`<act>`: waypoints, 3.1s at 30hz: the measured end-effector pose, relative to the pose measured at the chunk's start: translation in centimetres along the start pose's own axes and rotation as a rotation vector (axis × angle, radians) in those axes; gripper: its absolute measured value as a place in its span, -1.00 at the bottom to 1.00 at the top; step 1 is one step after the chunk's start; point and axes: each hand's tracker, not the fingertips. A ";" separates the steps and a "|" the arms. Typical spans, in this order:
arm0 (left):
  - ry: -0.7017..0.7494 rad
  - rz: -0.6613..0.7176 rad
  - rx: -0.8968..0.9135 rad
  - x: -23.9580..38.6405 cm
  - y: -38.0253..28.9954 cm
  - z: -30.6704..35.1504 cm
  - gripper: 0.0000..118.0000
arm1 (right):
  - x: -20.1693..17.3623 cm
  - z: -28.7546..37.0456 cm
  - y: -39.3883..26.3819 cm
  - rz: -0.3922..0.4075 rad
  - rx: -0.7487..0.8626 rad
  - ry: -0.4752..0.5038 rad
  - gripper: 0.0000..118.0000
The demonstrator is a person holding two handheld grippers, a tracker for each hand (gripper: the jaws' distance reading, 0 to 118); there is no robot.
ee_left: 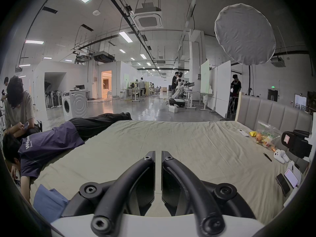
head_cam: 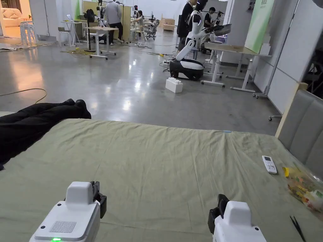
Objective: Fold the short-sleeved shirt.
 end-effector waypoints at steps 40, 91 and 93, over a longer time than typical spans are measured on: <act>0.032 0.002 0.018 -1.0 0.7 1.2 0.49 | -1.1 -0.6 1.5 -0.036 0.001 -0.025 1.00; 0.032 0.025 0.013 -2.6 1.3 1.0 0.49 | -1.3 -3.0 3.4 -0.235 -0.315 0.009 1.00; 0.033 0.020 0.011 -2.5 1.2 1.0 0.49 | -1.4 -3.1 3.1 -0.228 -0.328 0.000 0.99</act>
